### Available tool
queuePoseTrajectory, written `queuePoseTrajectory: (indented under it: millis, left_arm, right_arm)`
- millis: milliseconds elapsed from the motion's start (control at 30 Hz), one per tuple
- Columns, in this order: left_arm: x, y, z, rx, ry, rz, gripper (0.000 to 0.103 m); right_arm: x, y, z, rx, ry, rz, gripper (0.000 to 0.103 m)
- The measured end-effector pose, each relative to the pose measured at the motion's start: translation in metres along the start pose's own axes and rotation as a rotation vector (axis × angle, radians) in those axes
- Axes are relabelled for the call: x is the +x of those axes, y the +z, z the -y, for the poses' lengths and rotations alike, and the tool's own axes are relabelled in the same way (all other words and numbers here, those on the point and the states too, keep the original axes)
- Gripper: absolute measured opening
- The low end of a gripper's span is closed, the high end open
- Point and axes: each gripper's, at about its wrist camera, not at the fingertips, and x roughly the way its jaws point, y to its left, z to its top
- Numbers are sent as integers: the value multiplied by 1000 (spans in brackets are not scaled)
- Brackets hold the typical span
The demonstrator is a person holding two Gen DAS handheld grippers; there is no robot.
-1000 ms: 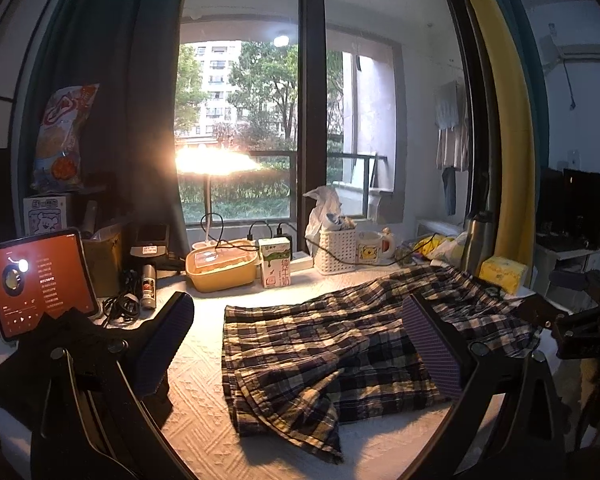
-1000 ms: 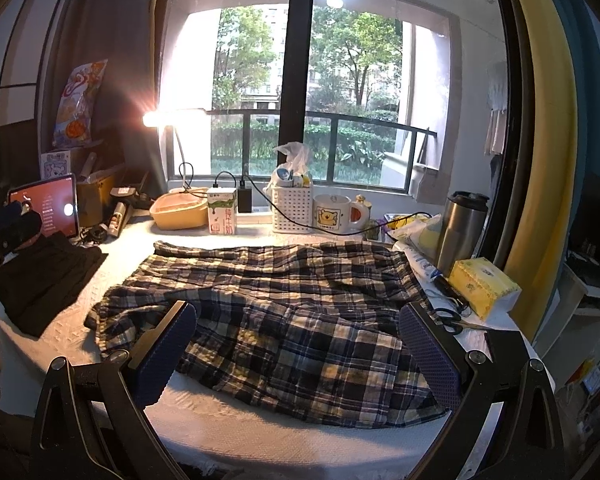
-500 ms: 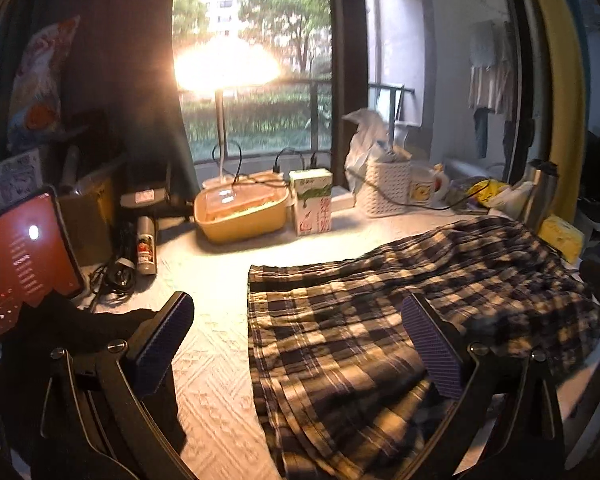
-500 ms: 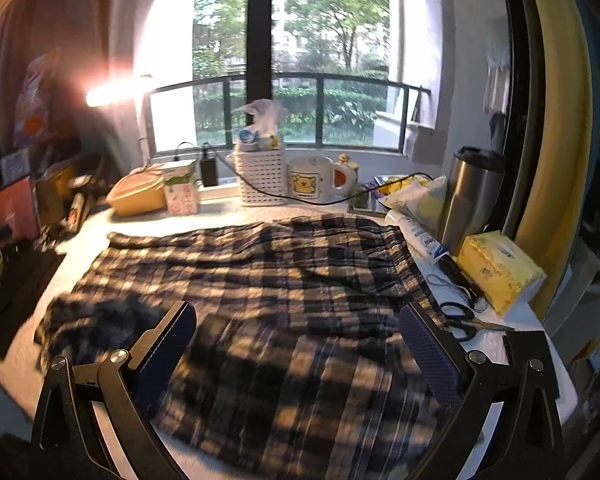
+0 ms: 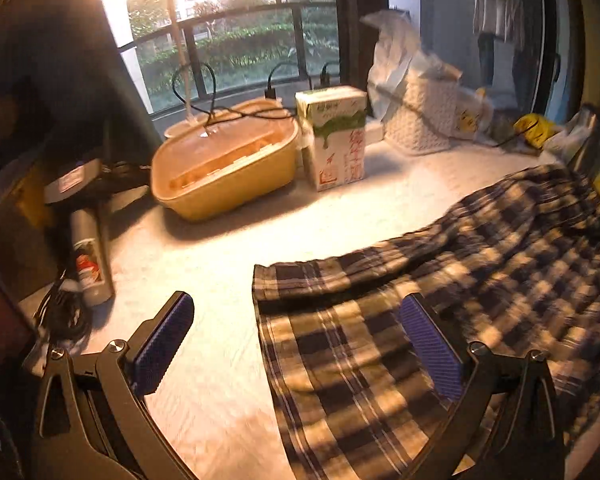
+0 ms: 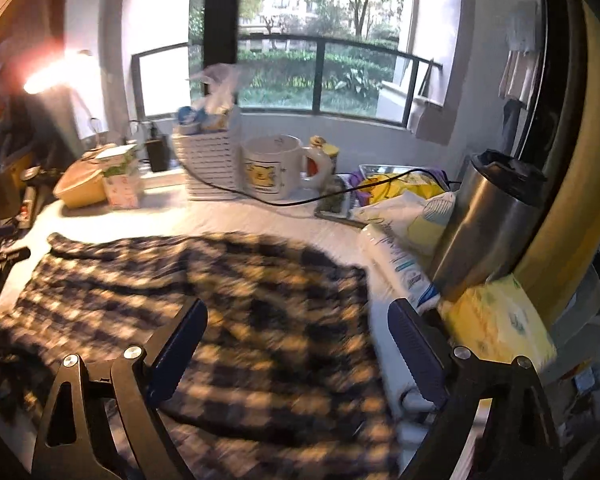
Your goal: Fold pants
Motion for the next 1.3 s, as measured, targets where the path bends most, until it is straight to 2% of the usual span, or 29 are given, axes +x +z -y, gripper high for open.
queuePoseTrajectory:
  millis: [133,167,233,300,333,367,400,433,467,500,567,667,733,967,1133,1200,1300]
  left_arm:
    - [30,8,0,29,-22,-75,102]
    - [37,9,0,37,-28,-97,102]
    - [50,9,3,68,-33,-128,95]
    - [60,6,7,85,-42,-154,75]
    - [62,4,9,82,-60,-151,73]
    - [62,3,9,71,-70,-134,62]
    - [61,2,11,62,-97,-130,45]
    - [59,0,14,62,-127,-129,37]
    - [56,-2,20,80,-131,-123,22]
    - [54,-5,26,108,-108,-114,6]
    - [49,-9,32,141,-69,-102,3]
    - [39,-6,21,78,-87,-76,2]
    - [29,2,12,63,-79,-33,2]
    - [16,58,-10,90,18,117,2]
    - [16,95,-22,109,76,191,2]
    - [21,103,-30,95,90,197,3]
    - [44,107,-34,82,46,101,9]
  right_arm:
    - [38,21,18,-32,-10,-53,92]
    - [45,23,21,-39,-9,-67,89]
    - [64,28,25,-57,2,-108,86]
    - [83,29,23,-93,28,-156,86]
    - [91,28,21,-112,29,-173,86]
    - [102,28,18,-138,23,-201,86]
    - [109,26,16,-153,21,-216,85]
    - [118,24,12,-172,27,-237,85]
    - [121,21,9,-183,33,-247,82]
    - [126,18,3,-204,35,-257,60]
    - [132,13,-7,-232,57,-275,29]
    - [127,13,-16,-255,54,-249,29]
    - [113,21,-24,-270,40,-196,28]
    - [79,69,-37,-262,-4,-11,28]
    - [80,98,-37,-220,-15,51,28]
    - [85,106,-34,-195,-23,67,28]
    - [107,112,-34,-169,-26,50,28]
